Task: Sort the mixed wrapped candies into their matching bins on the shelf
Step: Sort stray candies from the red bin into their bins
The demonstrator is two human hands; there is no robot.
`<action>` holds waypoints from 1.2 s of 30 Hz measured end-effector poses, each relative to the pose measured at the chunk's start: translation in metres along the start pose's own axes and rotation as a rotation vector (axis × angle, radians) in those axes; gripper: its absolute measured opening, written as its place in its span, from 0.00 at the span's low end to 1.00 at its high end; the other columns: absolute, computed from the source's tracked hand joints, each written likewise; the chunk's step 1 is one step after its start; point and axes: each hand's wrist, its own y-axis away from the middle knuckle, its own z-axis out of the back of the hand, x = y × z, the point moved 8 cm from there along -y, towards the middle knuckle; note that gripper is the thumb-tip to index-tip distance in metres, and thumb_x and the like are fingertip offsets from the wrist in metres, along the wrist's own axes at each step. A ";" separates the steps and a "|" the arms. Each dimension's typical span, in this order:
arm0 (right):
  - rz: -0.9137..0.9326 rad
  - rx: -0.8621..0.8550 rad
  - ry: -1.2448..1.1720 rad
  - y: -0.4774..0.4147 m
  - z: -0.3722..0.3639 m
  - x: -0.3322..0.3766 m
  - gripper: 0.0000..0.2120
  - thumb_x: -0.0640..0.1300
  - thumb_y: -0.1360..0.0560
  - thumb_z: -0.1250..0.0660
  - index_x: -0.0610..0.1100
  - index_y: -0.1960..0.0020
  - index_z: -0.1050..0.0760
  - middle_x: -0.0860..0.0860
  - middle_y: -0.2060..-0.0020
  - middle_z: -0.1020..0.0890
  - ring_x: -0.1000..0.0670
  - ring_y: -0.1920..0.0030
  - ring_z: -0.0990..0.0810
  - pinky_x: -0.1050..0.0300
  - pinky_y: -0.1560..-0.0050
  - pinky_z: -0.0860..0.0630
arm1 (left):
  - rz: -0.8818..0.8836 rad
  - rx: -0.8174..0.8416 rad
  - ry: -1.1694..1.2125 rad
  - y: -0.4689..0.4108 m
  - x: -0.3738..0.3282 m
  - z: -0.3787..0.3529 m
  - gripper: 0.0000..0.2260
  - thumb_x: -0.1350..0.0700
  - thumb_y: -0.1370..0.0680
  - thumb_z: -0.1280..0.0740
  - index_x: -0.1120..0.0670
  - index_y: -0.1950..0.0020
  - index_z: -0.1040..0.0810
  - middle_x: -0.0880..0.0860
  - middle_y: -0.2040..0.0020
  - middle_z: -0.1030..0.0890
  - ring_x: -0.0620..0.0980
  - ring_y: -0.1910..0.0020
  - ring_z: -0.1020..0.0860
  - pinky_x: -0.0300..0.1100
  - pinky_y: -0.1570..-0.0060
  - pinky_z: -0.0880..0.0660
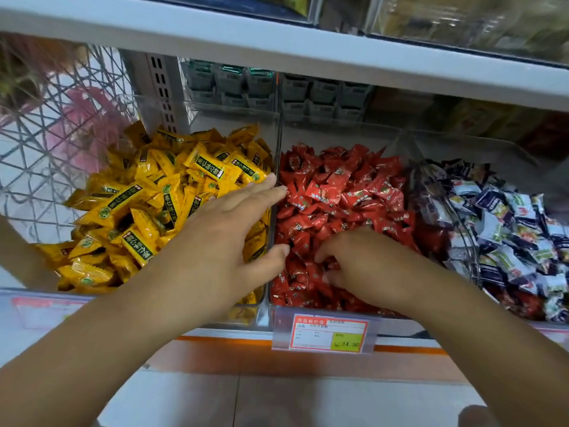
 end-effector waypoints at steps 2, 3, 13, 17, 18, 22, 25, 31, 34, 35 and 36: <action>-0.056 0.115 0.014 -0.006 -0.018 -0.015 0.28 0.52 0.28 0.28 0.56 0.30 0.32 0.53 0.36 0.27 0.53 0.40 0.32 0.61 0.40 0.32 | 0.003 0.011 0.010 0.000 -0.001 -0.001 0.33 0.35 0.30 0.43 0.34 0.25 0.45 0.25 0.28 0.51 0.19 0.34 0.56 0.37 0.26 0.52; -0.041 0.146 0.037 -0.008 -0.024 -0.018 0.33 0.54 0.29 0.27 0.58 0.28 0.35 0.54 0.34 0.29 0.52 0.39 0.36 0.59 0.38 0.33 | 0.001 0.011 0.013 0.000 -0.001 -0.001 0.33 0.36 0.30 0.43 0.35 0.25 0.44 0.24 0.29 0.51 0.17 0.36 0.57 0.36 0.26 0.52; -0.006 0.065 -0.190 -0.016 -0.028 -0.021 0.18 0.41 0.28 0.29 0.57 0.42 0.25 0.59 0.59 0.23 0.58 0.59 0.25 0.65 0.62 0.31 | -0.001 0.009 0.038 0.002 -0.001 -0.001 0.32 0.37 0.29 0.42 0.35 0.25 0.45 0.26 0.27 0.51 0.19 0.34 0.56 0.43 0.24 0.50; -0.030 -0.055 -0.478 -0.009 -0.013 -0.030 0.11 0.41 0.26 0.29 0.55 0.48 0.21 0.59 0.56 0.18 0.59 0.56 0.21 0.65 0.57 0.26 | -0.003 0.010 0.029 0.001 -0.001 -0.001 0.33 0.33 0.30 0.44 0.34 0.25 0.45 0.28 0.26 0.50 0.28 0.27 0.52 0.47 0.24 0.48; -0.045 -0.056 -0.517 -0.006 -0.009 -0.032 0.09 0.42 0.24 0.31 0.54 0.47 0.21 0.58 0.58 0.16 0.56 0.58 0.19 0.61 0.57 0.24 | -0.010 0.006 0.026 0.001 -0.001 -0.001 0.34 0.32 0.31 0.45 0.35 0.25 0.45 0.28 0.26 0.50 0.29 0.27 0.52 0.47 0.24 0.48; -0.019 -0.033 -0.583 0.006 0.003 -0.029 0.09 0.46 0.19 0.38 0.56 0.42 0.24 0.59 0.58 0.15 0.57 0.74 0.28 0.61 0.70 0.30 | -0.019 0.001 0.011 0.001 0.001 -0.001 0.35 0.30 0.33 0.48 0.34 0.25 0.46 0.26 0.27 0.52 0.23 0.31 0.55 0.44 0.24 0.50; -0.018 -0.004 -0.584 0.014 0.007 -0.028 0.13 0.51 0.18 0.42 0.61 0.36 0.29 0.60 0.55 0.16 0.56 0.70 0.24 0.59 0.65 0.26 | -0.009 0.005 0.014 0.001 0.001 -0.001 0.33 0.31 0.31 0.46 0.33 0.25 0.46 0.25 0.28 0.52 0.24 0.30 0.55 0.44 0.24 0.50; -0.007 -0.345 -0.284 0.035 0.040 -0.032 0.17 0.51 0.20 0.39 0.61 0.32 0.29 0.57 0.45 0.23 0.59 0.47 0.26 0.74 0.46 0.34 | -0.026 -0.007 0.031 -0.001 0.001 -0.001 0.34 0.29 0.34 0.48 0.31 0.28 0.44 0.25 0.28 0.50 0.28 0.28 0.51 0.45 0.24 0.47; -0.055 -0.687 -0.106 0.063 0.070 -0.041 0.16 0.48 0.21 0.37 0.49 0.34 0.25 0.54 0.45 0.24 0.56 0.42 0.31 0.77 0.45 0.42 | -0.050 -0.034 0.028 -0.002 0.000 0.000 0.34 0.29 0.35 0.48 0.32 0.28 0.42 0.25 0.29 0.48 0.22 0.32 0.52 0.35 0.28 0.49; -0.096 -0.770 -0.059 0.073 0.076 -0.050 0.15 0.47 0.21 0.36 0.47 0.35 0.24 0.52 0.45 0.23 0.54 0.41 0.31 0.74 0.44 0.42 | -0.054 -0.040 0.024 -0.002 -0.001 0.000 0.34 0.29 0.35 0.48 0.32 0.29 0.42 0.25 0.29 0.48 0.20 0.34 0.53 0.32 0.31 0.50; -0.150 -0.835 -0.026 0.084 0.081 -0.061 0.15 0.46 0.22 0.35 0.45 0.37 0.22 0.50 0.45 0.23 0.51 0.41 0.31 0.70 0.42 0.42 | -0.054 -0.044 0.018 -0.003 0.000 0.000 0.34 0.29 0.35 0.48 0.32 0.29 0.42 0.25 0.29 0.48 0.19 0.35 0.53 0.31 0.32 0.50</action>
